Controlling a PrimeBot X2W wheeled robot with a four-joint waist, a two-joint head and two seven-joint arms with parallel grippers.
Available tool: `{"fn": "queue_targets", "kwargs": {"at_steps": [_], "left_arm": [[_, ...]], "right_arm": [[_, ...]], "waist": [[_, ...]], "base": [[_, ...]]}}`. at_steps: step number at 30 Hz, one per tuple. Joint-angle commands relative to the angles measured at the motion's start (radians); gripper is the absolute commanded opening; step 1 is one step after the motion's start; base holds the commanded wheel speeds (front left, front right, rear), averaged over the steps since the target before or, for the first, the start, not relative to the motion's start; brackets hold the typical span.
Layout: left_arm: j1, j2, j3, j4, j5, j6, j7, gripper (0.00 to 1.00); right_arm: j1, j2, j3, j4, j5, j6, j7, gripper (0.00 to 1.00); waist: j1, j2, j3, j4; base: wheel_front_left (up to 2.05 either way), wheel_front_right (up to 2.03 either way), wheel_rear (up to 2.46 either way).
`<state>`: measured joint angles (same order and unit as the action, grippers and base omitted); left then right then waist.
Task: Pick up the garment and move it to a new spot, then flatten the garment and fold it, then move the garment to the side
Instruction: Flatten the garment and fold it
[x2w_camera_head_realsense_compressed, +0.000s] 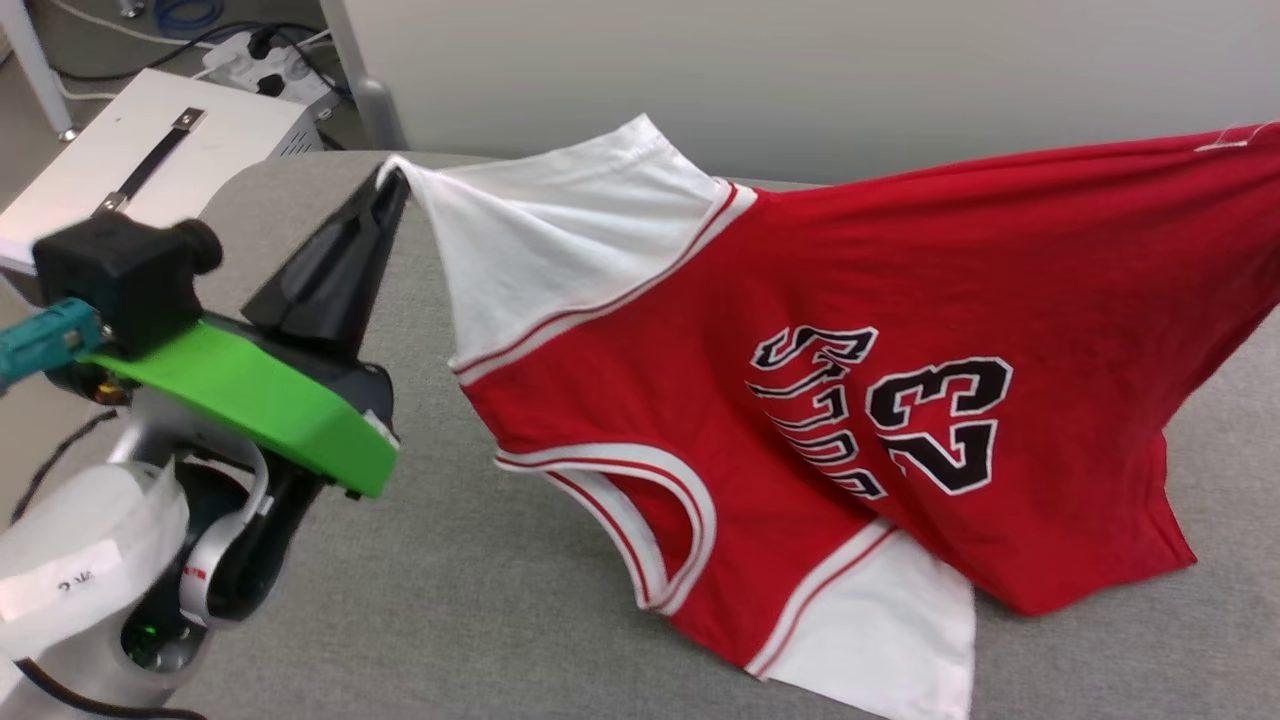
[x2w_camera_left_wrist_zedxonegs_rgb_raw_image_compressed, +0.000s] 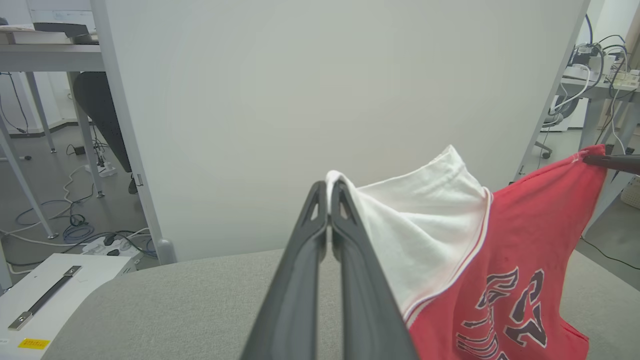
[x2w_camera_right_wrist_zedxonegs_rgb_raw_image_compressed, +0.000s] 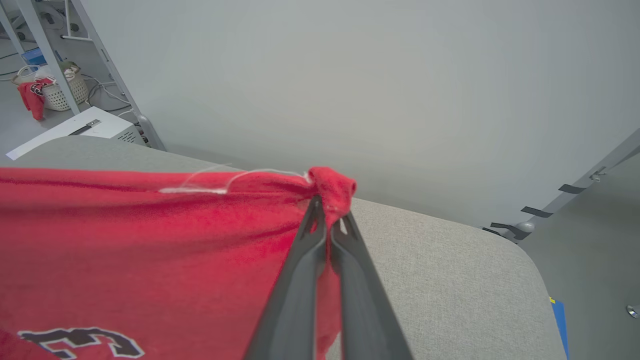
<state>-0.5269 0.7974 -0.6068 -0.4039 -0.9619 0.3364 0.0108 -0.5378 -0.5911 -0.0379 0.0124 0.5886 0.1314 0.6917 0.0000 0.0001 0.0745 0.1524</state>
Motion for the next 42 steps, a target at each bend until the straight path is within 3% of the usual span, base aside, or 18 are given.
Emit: {"fn": "queue_targets", "kwargs": {"at_steps": [1,15,23,27,33,42], "left_arm": [[-0.041,0.012,0.021,-0.002,0.007,0.009,0.000,0.00],[-0.285,0.062,0.107,0.051,0.126,0.035,0.003,0.00],[-0.429,0.092,0.118,0.076,0.171,-0.002,0.042,0.00],[-0.515,0.116,0.121,0.109,0.185,-0.045,0.079,0.00],[-0.680,0.137,0.121,0.203,0.195,-0.144,0.135,0.00],[-1.054,0.088,0.068,0.476,0.280,-0.336,0.218,0.00]], "right_arm": [[-0.015,0.002,0.002,-0.025,0.006,-0.001,-0.006,0.00],[-0.096,0.046,0.000,-0.161,-0.018,-0.001,-0.063,0.00],[-0.170,0.053,-0.020,-0.185,-0.027,-0.001,-0.101,0.00],[-0.226,0.053,-0.025,-0.185,-0.037,-0.001,-0.117,0.00],[-0.346,0.042,-0.012,-0.130,-0.075,-0.001,-0.146,0.00],[-0.647,0.028,0.090,0.120,-0.174,-0.001,-0.254,0.00]], "waist": [[0.0000,-0.0001,-0.045,-0.062],[0.0000,-0.0001,0.001,-0.156],[0.0000,-0.0001,0.106,-0.186],[0.0000,-0.0001,0.185,-0.195],[0.0000,-0.0001,0.321,-0.202],[0.0000,-0.0001,0.509,-0.229]], "base": [[0.00,0.00,0.00],[0.00,0.00,0.00],[0.00,0.00,0.00],[0.00,0.00,0.00],[0.00,0.00,0.00],[0.00,0.00,0.00]]}}
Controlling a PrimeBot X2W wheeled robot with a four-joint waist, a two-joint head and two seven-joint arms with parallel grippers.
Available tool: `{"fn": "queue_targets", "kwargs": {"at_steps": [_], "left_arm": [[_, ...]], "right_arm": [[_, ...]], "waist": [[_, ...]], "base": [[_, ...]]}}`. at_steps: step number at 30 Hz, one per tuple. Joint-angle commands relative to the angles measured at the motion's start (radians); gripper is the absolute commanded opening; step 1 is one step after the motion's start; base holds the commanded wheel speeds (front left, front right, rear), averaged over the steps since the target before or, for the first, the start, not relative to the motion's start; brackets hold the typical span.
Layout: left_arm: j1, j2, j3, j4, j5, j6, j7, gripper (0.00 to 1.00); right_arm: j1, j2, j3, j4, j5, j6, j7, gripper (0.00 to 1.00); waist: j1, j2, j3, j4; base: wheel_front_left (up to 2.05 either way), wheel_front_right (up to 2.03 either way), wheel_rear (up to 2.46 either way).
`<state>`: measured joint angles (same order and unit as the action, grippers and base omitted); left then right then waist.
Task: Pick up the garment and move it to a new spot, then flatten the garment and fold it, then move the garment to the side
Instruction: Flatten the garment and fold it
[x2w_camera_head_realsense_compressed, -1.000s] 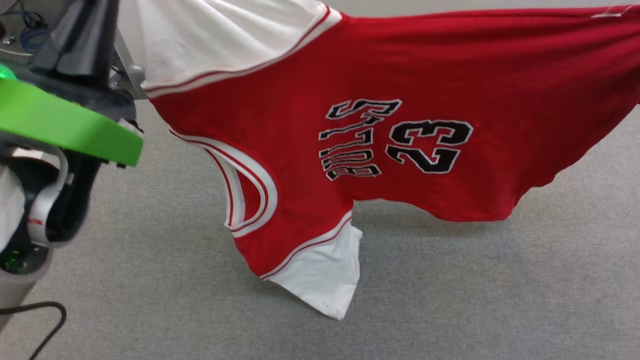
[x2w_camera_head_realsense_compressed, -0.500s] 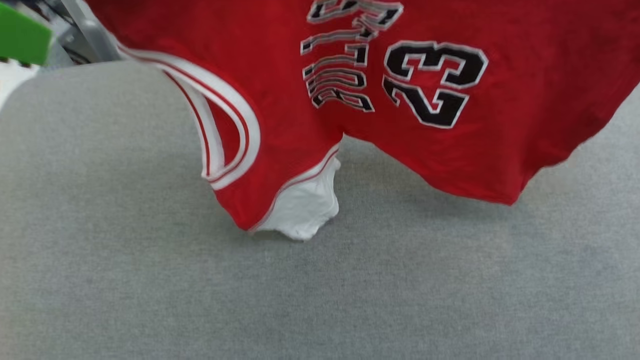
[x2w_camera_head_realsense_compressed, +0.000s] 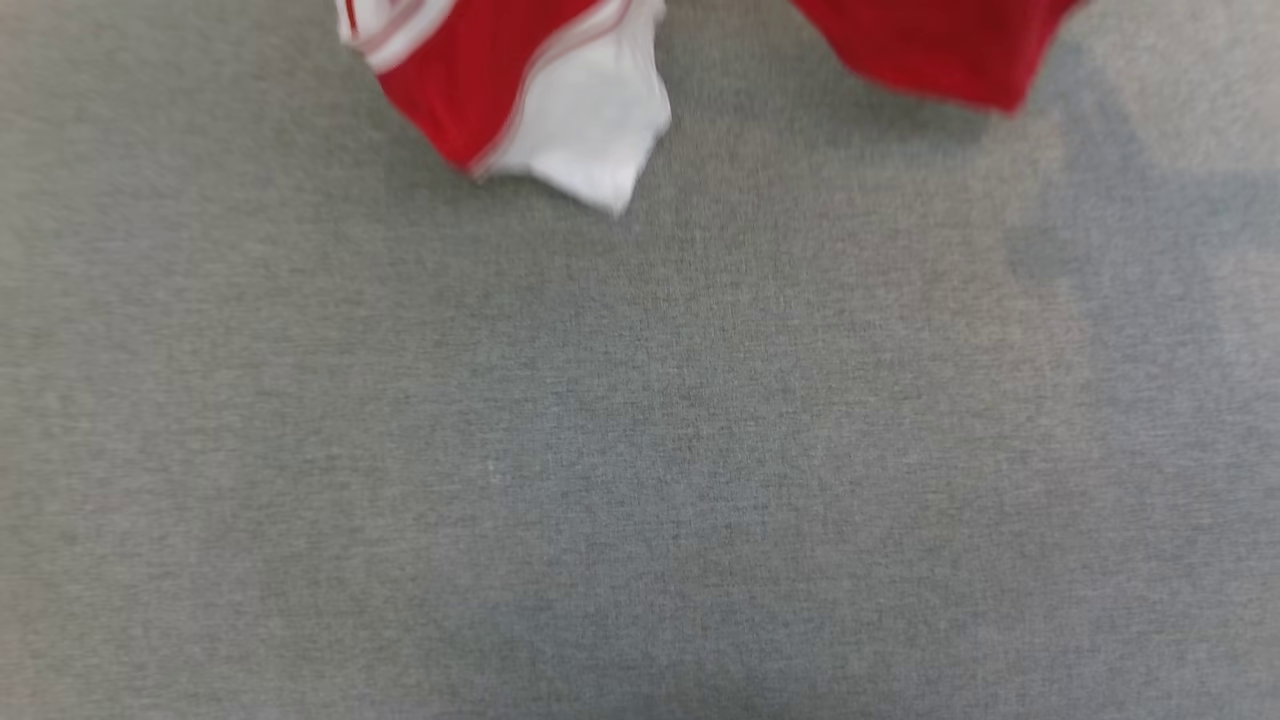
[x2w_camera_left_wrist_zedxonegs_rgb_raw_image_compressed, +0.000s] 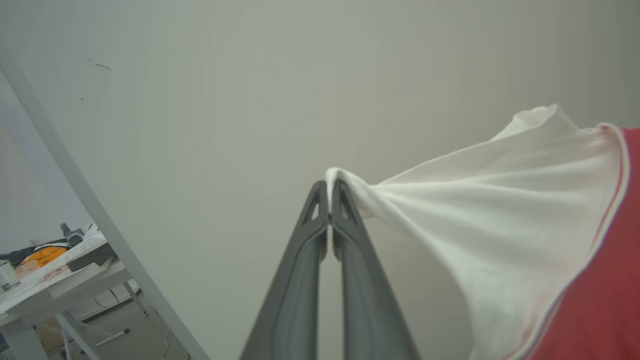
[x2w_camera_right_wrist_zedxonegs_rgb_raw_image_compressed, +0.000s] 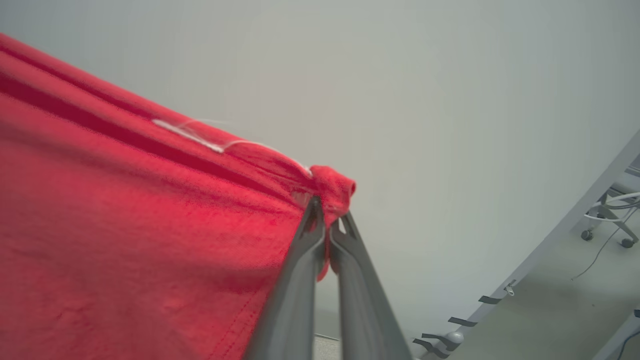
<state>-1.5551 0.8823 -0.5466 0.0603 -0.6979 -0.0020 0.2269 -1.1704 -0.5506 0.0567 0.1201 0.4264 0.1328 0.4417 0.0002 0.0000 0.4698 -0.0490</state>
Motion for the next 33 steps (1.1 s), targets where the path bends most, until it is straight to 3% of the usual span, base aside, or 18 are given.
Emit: {"fn": "queue_targets", "kwargs": {"at_steps": [1,5,10,15,22,33], "left_arm": [[-0.068,-0.006,0.000,0.044,0.032,-0.015,0.004,0.00],[-0.262,-0.072,-0.022,0.216,0.107,-0.064,-0.030,0.00],[-0.429,-0.165,-0.033,0.421,0.142,-0.093,-0.128,0.00],[-0.521,-0.217,-0.055,0.597,0.178,-0.110,-0.255,0.00],[-0.380,-0.292,-0.124,0.731,0.118,-0.127,-0.404,0.00],[0.014,-0.360,-0.179,0.662,-0.024,-0.128,-0.483,0.00]], "right_arm": [[-0.047,-0.010,0.007,0.044,-0.023,-0.002,-0.019,0.00],[-0.203,0.020,0.021,0.200,-0.081,-0.002,-0.102,0.00],[-0.353,0.074,-0.007,0.360,-0.157,-0.002,-0.216,0.00],[-0.469,0.126,-0.023,0.499,-0.229,-0.002,-0.324,0.00],[-0.465,0.178,-0.013,0.642,-0.248,-0.002,-0.448,0.00],[-0.247,0.202,0.100,0.724,-0.183,-0.002,-0.544,0.00]], "waist": [[-0.0002,0.0000,0.125,-0.029],[-0.0002,0.0000,0.171,-0.032],[-0.0002,0.0000,0.203,-0.026],[-0.0002,0.0000,0.230,-0.013],[-0.0002,0.0000,0.227,0.029],[-0.0002,0.0000,0.129,0.075]], "base": [[0.00,0.00,0.00],[0.00,0.00,0.00],[0.00,0.00,0.00],[0.00,0.00,0.00],[0.00,0.00,0.00],[0.00,0.00,0.00]]}}
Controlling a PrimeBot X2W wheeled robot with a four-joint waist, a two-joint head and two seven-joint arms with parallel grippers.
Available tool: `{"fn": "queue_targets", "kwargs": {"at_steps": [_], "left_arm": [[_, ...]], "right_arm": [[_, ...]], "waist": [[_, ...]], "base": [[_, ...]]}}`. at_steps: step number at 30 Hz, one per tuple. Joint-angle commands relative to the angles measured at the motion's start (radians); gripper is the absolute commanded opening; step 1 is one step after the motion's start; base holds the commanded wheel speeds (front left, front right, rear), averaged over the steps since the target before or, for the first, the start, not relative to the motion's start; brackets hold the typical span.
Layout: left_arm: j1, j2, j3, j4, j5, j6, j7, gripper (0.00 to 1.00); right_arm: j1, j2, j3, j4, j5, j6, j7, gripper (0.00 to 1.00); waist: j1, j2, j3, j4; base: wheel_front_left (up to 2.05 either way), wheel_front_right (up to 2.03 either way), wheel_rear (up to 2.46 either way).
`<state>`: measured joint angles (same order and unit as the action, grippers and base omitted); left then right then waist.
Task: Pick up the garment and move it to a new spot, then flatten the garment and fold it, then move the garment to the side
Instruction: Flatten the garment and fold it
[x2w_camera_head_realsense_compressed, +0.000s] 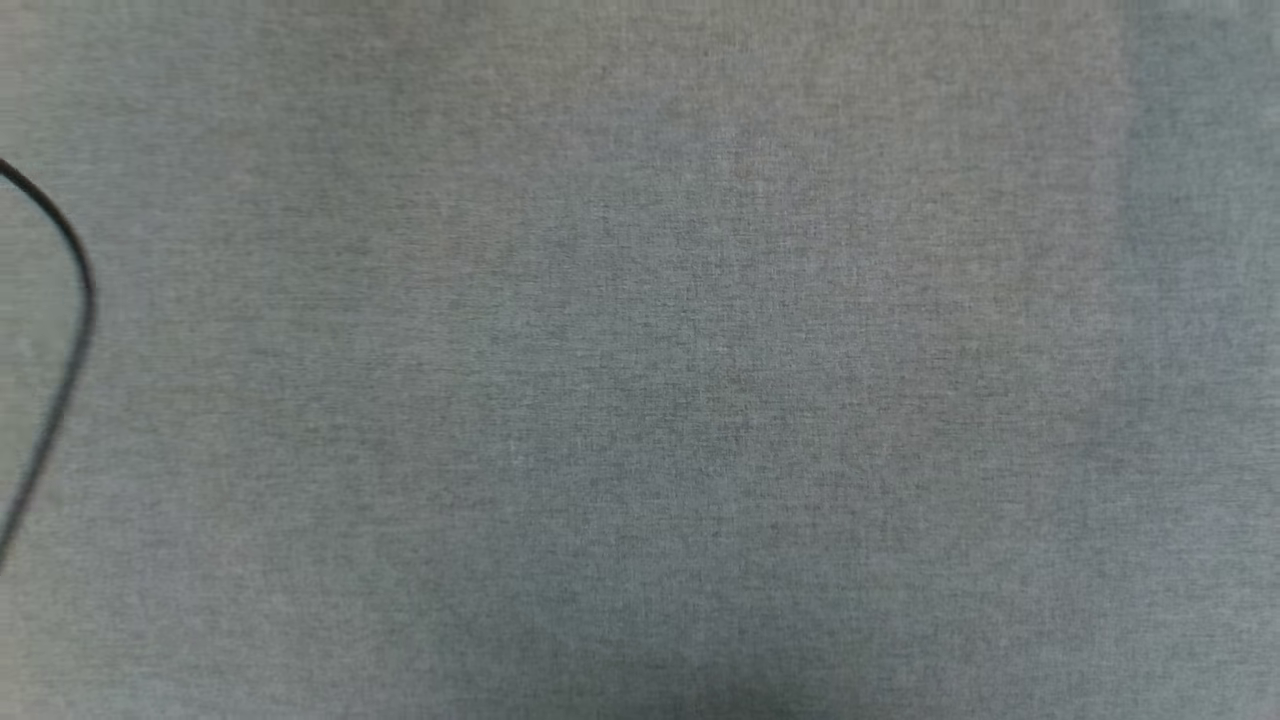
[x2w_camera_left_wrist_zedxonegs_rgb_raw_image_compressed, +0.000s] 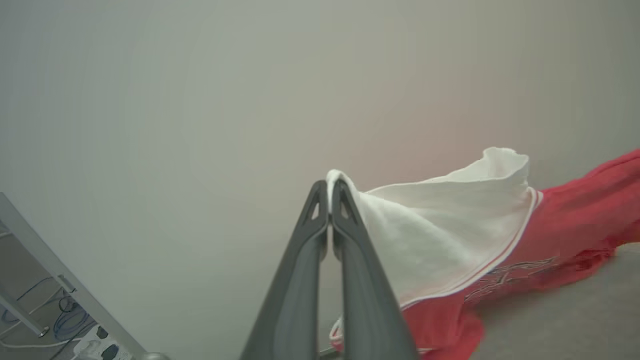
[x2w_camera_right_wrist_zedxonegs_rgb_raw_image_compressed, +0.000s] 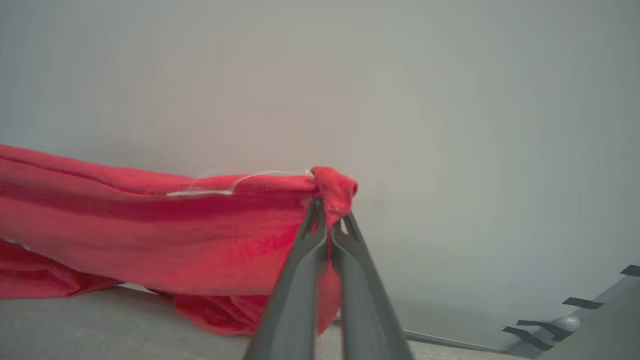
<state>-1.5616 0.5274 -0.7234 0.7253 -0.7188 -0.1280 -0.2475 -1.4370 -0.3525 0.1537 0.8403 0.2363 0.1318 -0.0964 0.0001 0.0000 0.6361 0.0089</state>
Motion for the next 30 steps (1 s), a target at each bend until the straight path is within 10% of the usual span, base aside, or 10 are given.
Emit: {"fn": "queue_targets", "kwargs": {"at_steps": [1,12,30], "left_arm": [[0.067,-0.013,-0.004,-0.017,-0.011,-0.002,-0.011,0.00],[0.698,0.021,-0.052,-0.310,-0.041,0.100,-0.013,0.00],[1.231,0.165,-0.163,-0.581,-0.103,0.267,0.035,0.00]], "right_arm": [[0.054,0.004,0.022,0.008,0.022,-0.001,-0.016,0.00],[0.528,-0.042,0.261,-0.103,0.300,-0.001,-0.025,0.00],[1.004,-0.161,0.289,-0.265,0.593,-0.001,0.070,0.00]], "waist": [[-0.0001,0.0000,-0.057,0.021],[-0.0001,0.0000,-0.303,0.048],[-0.0001,0.0000,-0.522,0.072]], "base": [[0.00,0.00,0.00],[0.00,0.00,0.00],[0.00,0.00,0.00]]}}
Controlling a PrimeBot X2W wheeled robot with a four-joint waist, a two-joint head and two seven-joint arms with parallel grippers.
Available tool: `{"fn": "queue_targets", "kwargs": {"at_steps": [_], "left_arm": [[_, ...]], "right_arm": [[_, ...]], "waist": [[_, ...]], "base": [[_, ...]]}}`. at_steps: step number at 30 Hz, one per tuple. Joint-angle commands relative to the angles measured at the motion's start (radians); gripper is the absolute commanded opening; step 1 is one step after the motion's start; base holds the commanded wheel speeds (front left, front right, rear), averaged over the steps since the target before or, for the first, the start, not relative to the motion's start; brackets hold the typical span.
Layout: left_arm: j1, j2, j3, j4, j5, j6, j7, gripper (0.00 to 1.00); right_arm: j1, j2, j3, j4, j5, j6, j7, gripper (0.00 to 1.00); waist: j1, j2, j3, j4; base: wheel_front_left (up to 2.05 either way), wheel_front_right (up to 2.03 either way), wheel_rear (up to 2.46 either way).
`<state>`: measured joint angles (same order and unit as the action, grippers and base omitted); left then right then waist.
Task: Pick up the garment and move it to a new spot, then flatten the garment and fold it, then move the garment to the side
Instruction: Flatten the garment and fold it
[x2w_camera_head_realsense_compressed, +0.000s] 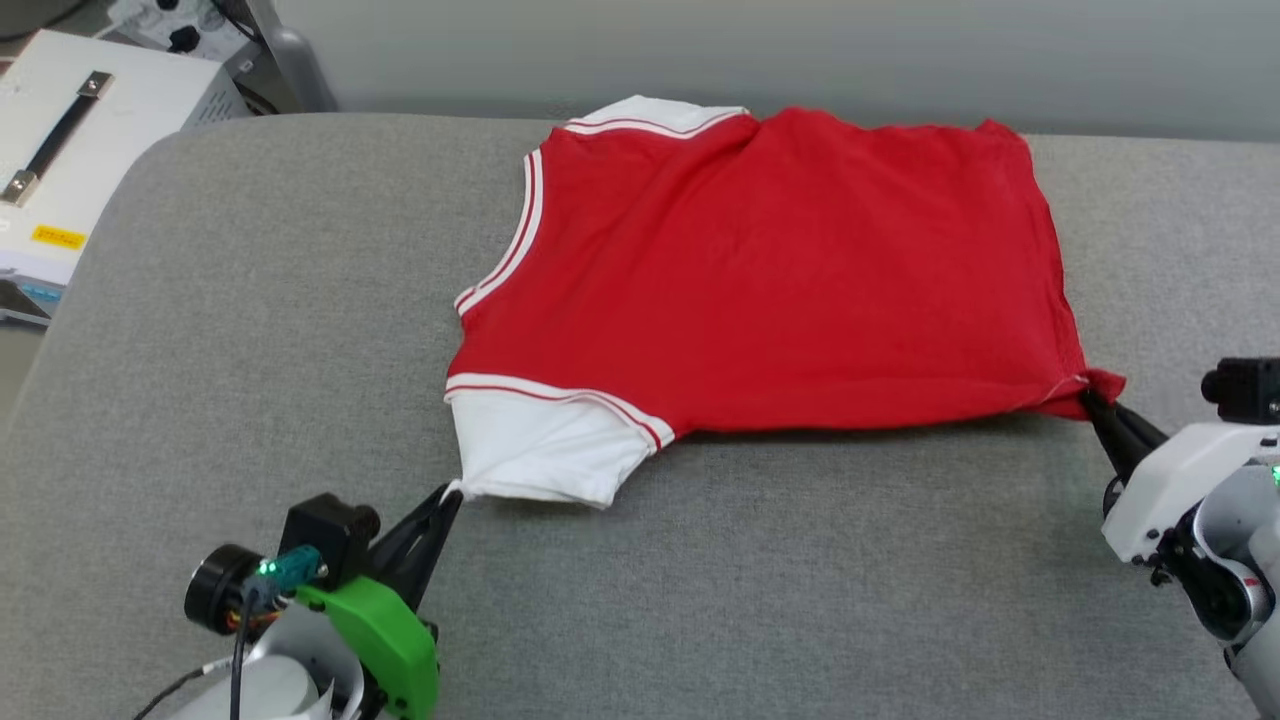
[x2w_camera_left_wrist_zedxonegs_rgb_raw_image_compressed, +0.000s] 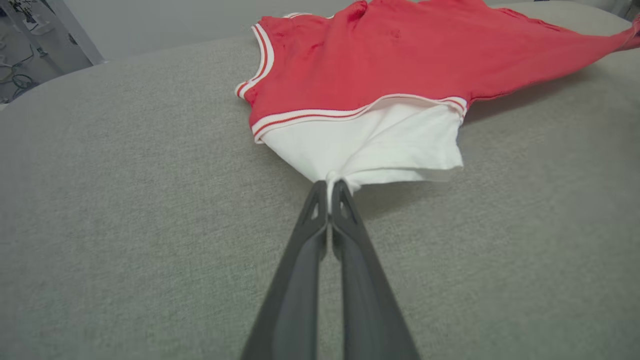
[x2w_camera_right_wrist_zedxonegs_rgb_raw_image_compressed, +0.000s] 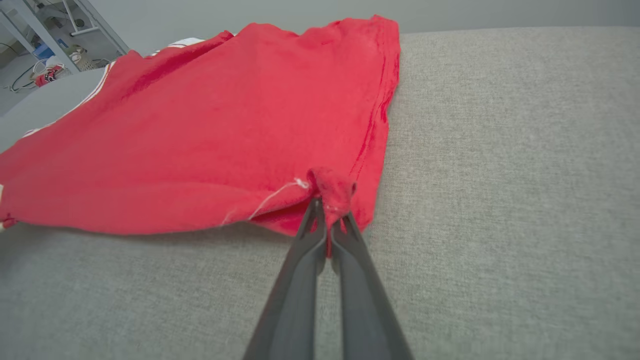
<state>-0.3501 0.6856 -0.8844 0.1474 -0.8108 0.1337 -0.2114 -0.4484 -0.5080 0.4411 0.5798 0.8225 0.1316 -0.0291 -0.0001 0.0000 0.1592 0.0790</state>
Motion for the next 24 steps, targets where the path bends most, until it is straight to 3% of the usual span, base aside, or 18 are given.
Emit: {"fn": "queue_targets", "kwargs": {"at_steps": [1,12,24], "left_arm": [[0.040,0.015,-0.008,-0.016,-0.015,0.010,0.003,0.00],[0.207,0.088,-0.057,-0.156,-0.054,0.061,0.047,0.00],[0.314,0.130,-0.096,-0.254,-0.081,0.092,0.071,0.00]], "right_arm": [[0.039,-0.012,0.003,-0.017,0.017,-0.001,0.012,0.00],[0.301,-0.073,-0.056,-0.172,0.092,-0.001,0.075,0.00],[0.592,-0.056,-0.203,-0.365,0.075,-0.001,0.149,0.00]], "waist": [[0.0001,0.0000,-0.057,-0.001],[0.0001,0.0000,-0.148,0.000],[0.0001,0.0000,-0.170,-0.002]], "base": [[0.00,0.00,0.00],[0.00,0.00,0.00],[0.00,0.00,0.00]]}}
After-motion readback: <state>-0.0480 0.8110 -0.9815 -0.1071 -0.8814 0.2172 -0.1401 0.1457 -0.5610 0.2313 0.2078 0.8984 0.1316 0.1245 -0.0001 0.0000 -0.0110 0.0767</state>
